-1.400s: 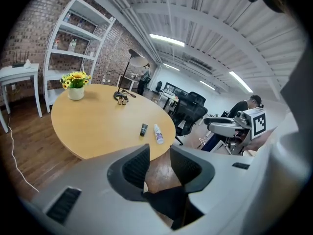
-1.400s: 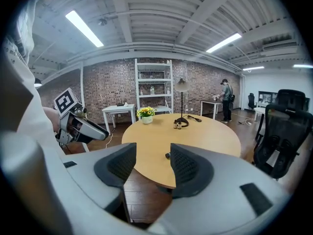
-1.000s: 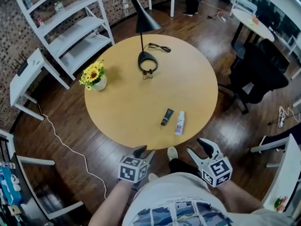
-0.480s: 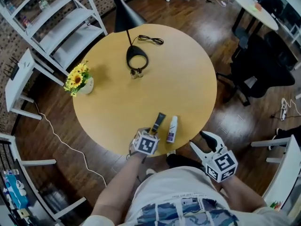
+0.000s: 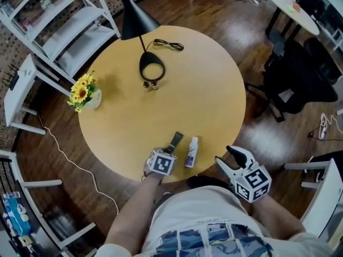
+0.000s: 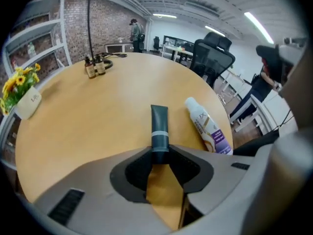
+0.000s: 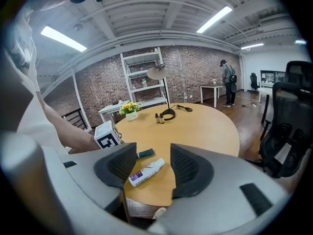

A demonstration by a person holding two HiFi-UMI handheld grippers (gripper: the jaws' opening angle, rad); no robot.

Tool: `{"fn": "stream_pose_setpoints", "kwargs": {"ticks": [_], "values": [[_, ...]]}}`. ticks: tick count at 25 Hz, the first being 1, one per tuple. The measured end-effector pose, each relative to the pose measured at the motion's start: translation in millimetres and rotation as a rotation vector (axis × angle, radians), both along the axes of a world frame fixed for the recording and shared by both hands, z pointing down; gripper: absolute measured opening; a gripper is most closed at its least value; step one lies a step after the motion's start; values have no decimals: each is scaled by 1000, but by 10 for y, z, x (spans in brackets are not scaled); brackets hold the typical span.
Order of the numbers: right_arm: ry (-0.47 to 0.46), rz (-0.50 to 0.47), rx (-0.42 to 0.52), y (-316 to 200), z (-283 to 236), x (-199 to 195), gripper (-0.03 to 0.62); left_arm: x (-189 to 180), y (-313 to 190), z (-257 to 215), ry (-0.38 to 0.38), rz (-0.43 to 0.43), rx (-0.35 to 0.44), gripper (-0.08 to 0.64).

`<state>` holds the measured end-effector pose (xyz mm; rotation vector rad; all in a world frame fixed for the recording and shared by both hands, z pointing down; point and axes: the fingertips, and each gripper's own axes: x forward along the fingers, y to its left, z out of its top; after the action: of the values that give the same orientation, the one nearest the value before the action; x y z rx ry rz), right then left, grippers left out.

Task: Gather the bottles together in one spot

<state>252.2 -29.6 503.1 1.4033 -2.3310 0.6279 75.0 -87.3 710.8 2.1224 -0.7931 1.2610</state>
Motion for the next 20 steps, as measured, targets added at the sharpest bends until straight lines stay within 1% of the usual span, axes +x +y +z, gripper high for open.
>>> {"fn": "stream_pose_setpoints", "kwargs": {"ticks": [1, 2, 5, 8, 9, 11, 13, 14, 16, 20], "values": [[-8, -6, 0, -20, -1, -7, 242, -3, -12, -79, 29, -26, 13, 114], [-18, -13, 0, -37, -10, -26, 242, 12, -32, -192, 68, -45, 42, 114], [-73, -41, 14, -101, -108, -207, 242, 2, -32, -655, 190, -67, 160, 114], [-161, -97, 43, -182, -313, -636, 240, -135, 128, -1250, 338, -46, 277, 114], [-198, -125, 52, -206, -400, -814, 225, -188, 212, -1459, 392, -32, 313, 114], [-277, -182, 63, -238, -566, -1138, 176, -285, 404, -1825, 488, -5, 378, 114], [-356, -226, 51, -216, -692, -1398, 172, -375, 631, -2095, 557, 22, 424, 114], [-396, -243, 36, -180, -743, -1512, 156, -422, 752, -2192, 580, 38, 443, 114], [-469, -273, -6, -69, -821, -1721, 149, -534, 983, -2321, 601, 65, 479, 114], [-580, -338, -109, 308, -863, -2179, 129, -814, 1379, -2373, 598, 100, 526, 114]]}}
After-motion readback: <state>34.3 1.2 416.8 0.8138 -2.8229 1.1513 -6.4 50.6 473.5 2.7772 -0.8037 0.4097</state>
